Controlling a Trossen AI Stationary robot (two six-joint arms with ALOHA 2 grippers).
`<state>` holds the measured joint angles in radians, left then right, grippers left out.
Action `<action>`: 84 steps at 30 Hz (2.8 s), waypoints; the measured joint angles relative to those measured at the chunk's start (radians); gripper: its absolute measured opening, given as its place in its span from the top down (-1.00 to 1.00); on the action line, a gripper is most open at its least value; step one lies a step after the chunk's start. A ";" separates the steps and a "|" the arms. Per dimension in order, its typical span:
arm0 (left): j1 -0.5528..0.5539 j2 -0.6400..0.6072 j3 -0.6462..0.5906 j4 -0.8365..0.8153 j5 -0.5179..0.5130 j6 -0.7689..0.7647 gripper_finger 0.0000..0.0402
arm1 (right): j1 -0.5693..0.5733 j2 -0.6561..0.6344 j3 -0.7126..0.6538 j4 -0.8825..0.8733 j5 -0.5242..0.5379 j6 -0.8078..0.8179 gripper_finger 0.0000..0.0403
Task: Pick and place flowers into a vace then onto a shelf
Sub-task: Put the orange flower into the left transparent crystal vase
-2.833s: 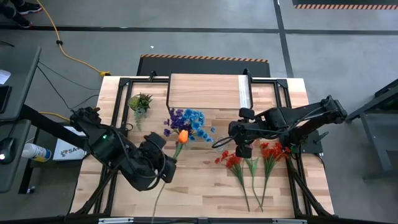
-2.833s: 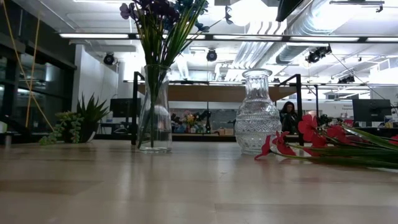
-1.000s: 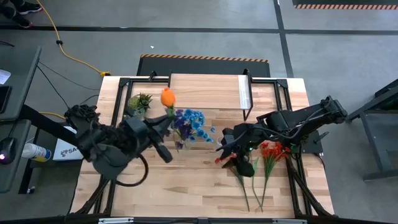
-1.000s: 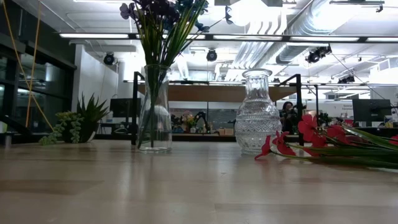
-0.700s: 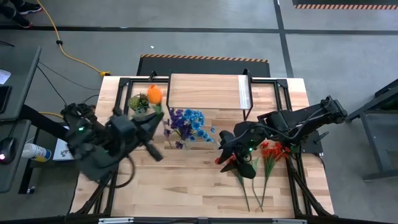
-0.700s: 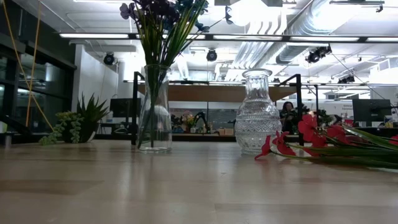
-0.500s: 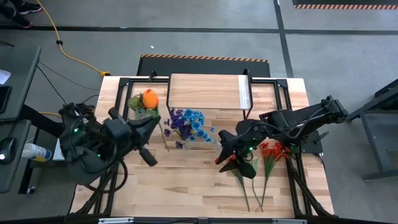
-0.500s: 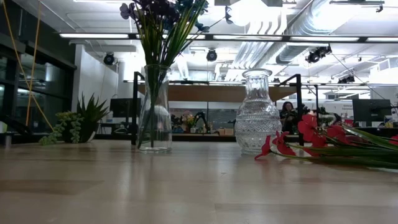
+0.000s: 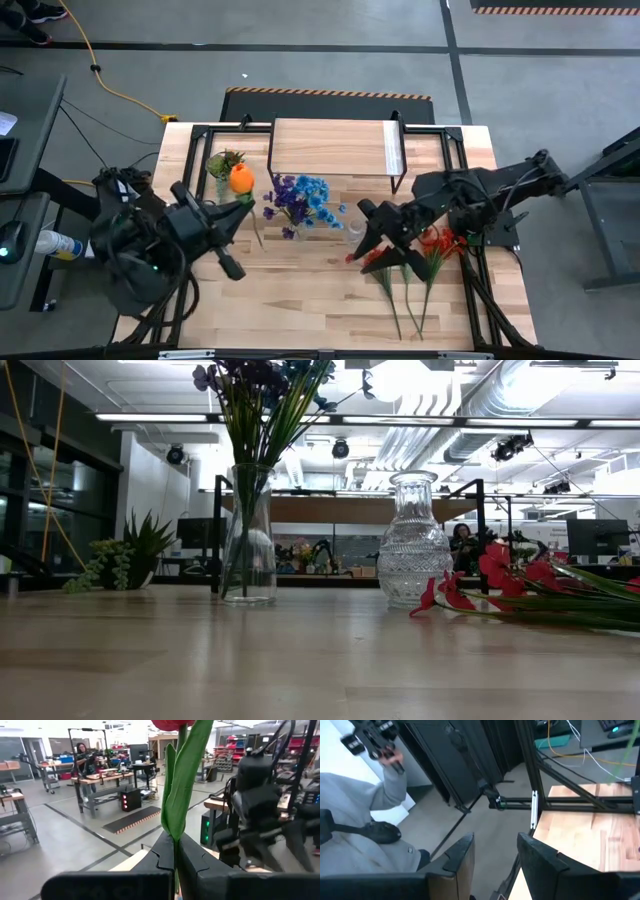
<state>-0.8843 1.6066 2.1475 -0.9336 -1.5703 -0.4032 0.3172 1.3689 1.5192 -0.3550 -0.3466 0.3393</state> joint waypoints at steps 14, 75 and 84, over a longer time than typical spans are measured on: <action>-0.001 0.001 -0.212 -0.161 0.000 -0.450 0.83 | -0.003 -0.008 0.000 0.073 0.003 -0.008 0.31; 0.114 0.002 -0.494 0.753 -0.002 -0.006 0.83 | -0.093 0.117 0.000 0.168 0.034 -0.112 0.30; 0.159 0.002 -0.494 1.028 0.205 0.278 0.83 | -0.116 0.124 0.000 0.224 0.022 -0.120 0.07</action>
<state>-0.7251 1.6081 1.6535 0.0947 -1.3655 -0.1255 0.2015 1.4933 1.5192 -0.1311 -0.3248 0.2195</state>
